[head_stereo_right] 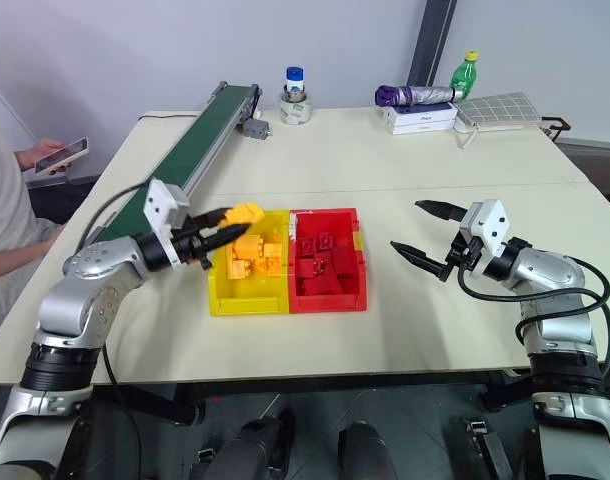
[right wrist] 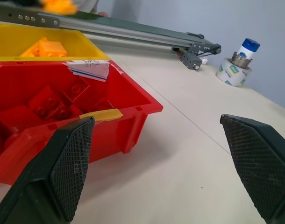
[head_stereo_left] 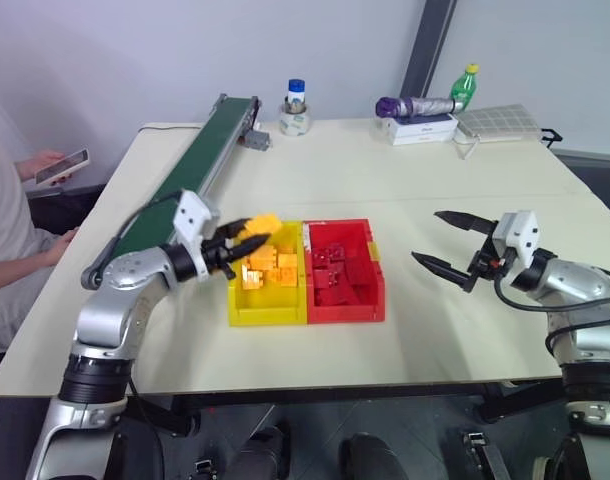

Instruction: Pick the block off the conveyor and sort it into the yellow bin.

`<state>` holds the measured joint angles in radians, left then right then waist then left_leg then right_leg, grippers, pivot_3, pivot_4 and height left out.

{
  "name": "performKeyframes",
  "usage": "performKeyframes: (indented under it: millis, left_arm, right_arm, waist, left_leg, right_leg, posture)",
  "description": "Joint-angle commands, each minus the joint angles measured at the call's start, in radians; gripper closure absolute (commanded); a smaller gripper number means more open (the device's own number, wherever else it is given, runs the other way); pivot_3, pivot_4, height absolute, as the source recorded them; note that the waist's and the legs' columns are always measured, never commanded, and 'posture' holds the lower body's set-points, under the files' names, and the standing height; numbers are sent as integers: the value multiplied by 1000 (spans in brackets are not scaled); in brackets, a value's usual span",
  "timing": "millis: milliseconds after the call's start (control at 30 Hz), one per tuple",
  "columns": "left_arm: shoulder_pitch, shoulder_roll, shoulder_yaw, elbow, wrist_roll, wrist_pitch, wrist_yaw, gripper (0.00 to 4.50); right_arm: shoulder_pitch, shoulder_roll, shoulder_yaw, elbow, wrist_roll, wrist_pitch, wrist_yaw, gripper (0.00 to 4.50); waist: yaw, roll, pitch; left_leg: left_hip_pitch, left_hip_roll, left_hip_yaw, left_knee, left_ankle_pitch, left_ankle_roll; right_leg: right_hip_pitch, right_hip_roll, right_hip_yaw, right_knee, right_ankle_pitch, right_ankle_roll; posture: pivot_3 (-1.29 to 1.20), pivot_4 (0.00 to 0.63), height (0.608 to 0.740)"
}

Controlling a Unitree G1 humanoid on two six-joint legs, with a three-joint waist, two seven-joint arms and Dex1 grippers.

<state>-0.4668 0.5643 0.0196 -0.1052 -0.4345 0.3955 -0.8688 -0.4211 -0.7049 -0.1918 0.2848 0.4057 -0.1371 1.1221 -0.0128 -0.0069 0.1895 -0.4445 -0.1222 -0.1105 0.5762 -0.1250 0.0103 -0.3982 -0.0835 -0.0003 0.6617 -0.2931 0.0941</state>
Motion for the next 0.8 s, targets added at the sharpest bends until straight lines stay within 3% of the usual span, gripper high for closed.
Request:
performKeyframes:
  millis: [33,233,300,333,367,467,500,733,800]
  left_arm:
    - [-35,29,-18,14,29,-59,-64,3168]
    - [-58,53,-68,86,99,-129,-129,3168]
    - [-76,34,-55,96,56,-101,-152,3168]
    - [-83,30,-50,96,23,-67,-173,2123]
    - [-86,29,-48,96,4,-46,-187,1823]
    - [-95,33,-39,112,33,-61,-161,315]
    - [-94,34,-27,111,34,-85,-159,44]
    - [-57,65,107,45,-39,-35,-100,44]
    - [-4,103,217,-16,-92,42,-39,44]
  right_arm:
    - [-23,-6,-19,-19,8,-7,-5,0]
    - [-11,-10,-28,-31,13,-3,-11,0]
    - [-5,-11,-29,-36,13,-4,-14,0]
    - [-3,-12,-29,-37,12,-4,-15,0]
    - [-2,-12,-29,-38,12,-5,-16,0]
    - [-2,-13,-29,-39,12,-4,-18,0]
    - [-2,-14,-29,-39,12,-5,-18,0]
    - [3,-17,-30,-41,14,-5,-17,0]
    - [-1,-19,-31,-35,15,-7,-13,0]
  waist:
    - [1,0,0]
    - [2,0,0]
    - [3,0,0]
    - [3,0,0]
    - [3,0,0]
    - [1,0,0]
    - [1,0,0]
    - [-1,0,0]
    - [-2,0,0]
  left_leg:
    - [0,0,0,0,0,0]
    - [-1,0,0,0,0,0]
    - [-1,0,0,0,0,0]
    - [-2,0,0,0,0,0]
    - [-2,0,0,0,0,0]
    - [-1,0,0,0,0,0]
    - [-1,0,0,0,0,0]
    - [-2,0,0,0,0,0]
    - [-2,0,0,0,0,0]
  right_leg:
    - [0,0,0,0,0,0]
    - [0,-1,0,-2,0,0]
    - [-1,-1,0,-2,0,0]
    - [-1,-1,0,-2,0,0]
    - [-1,-1,0,-2,0,0]
    - [0,-1,0,-2,0,0]
    - [-1,-1,0,-2,0,0]
    - [-1,0,0,-2,0,0]
    - [-1,0,0,-2,0,0]
  posture:
    - [0,150,740]
    - [0,150,740]
    - [0,150,740]
    - [0,150,740]
    - [0,150,740]
    - [0,150,740]
    - [0,150,740]
    - [0,150,740]
    - [0,150,740]
